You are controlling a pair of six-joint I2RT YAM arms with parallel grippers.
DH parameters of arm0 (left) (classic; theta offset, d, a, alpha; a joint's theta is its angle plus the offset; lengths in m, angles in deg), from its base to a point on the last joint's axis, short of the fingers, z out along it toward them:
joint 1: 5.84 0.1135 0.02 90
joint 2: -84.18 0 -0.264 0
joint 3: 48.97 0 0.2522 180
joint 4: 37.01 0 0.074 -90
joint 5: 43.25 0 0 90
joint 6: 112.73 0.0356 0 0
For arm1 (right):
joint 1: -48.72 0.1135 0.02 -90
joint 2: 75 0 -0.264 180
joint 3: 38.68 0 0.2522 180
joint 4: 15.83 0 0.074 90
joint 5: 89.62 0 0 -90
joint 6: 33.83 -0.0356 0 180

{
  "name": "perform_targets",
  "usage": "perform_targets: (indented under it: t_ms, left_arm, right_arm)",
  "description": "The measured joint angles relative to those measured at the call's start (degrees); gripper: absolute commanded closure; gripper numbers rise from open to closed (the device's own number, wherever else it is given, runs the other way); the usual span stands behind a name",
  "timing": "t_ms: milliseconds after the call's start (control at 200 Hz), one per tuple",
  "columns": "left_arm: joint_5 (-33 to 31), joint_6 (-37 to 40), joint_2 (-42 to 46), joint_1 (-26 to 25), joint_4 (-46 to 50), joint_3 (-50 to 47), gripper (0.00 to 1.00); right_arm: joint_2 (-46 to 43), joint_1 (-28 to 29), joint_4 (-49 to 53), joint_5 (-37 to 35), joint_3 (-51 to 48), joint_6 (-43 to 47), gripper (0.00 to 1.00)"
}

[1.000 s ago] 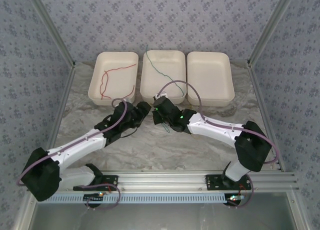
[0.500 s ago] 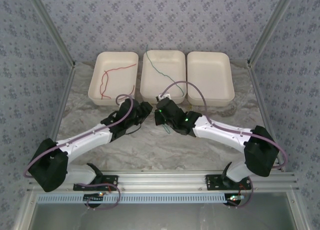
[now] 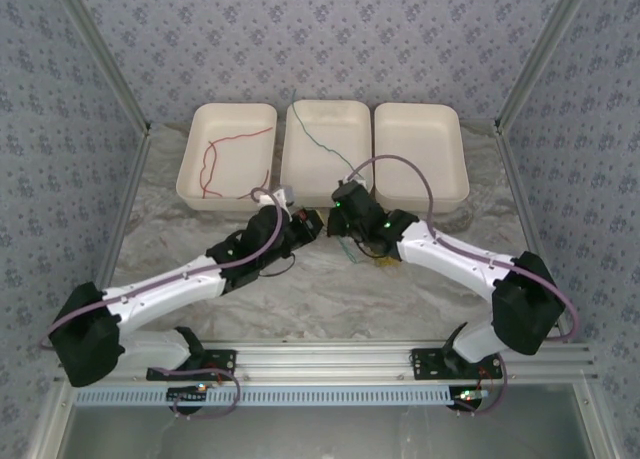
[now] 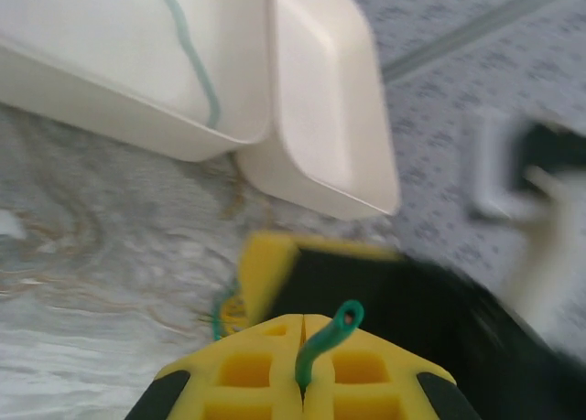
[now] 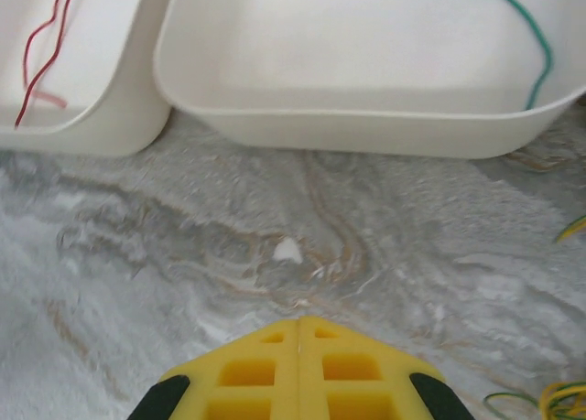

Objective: Untangle the cables

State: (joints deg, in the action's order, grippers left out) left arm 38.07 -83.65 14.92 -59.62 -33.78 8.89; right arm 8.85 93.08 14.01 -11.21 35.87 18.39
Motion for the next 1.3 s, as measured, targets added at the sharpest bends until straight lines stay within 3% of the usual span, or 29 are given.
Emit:
perform_targets:
  t_ms: [130,345,540,744,989,1134,1194,1299]
  left_arm:
    - [0.57,6.47,2.34,-5.20,-1.46,1.38,1.00]
    - [1.97,16.85,-1.16,-14.88,-1.09,8.92,1.00]
    - [-4.39,24.11,-0.90,-21.53,-1.33,6.99,1.00]
    - [-5.57,26.01,-0.15,-25.05,-3.58,0.17,1.00]
    - [-9.68,26.53,-0.13,-25.09,-6.62,-2.45,1.00]
    - [-10.43,27.28,2.05,-22.69,-5.73,-0.74,1.00]
    - [-9.31,26.14,3.50,-19.21,-3.89,1.46,1.00]
    - [-4.66,21.57,4.48,-9.22,3.82,10.34,1.00]
  right_arm:
    - [0.04,-4.85,2.08,2.45,2.25,-3.96,1.00]
    - [0.63,-14.45,5.09,7.65,8.00,-11.06,1.00]
    - [1.14,-27.47,7.58,16.35,10.32,-16.55,1.00]
    - [2.16,-38.34,4.44,23.08,10.91,-23.47,1.00]
    - [0.52,-40.50,3.98,26.71,11.30,-25.44,1.00]
    - [-6.36,-37.51,4.37,26.95,7.85,-21.64,0.63]
    - [-11.45,-35.45,3.80,27.06,4.13,-19.54,0.58]
    - [-20.94,-30.36,1.46,26.58,-2.56,-12.07,0.57]
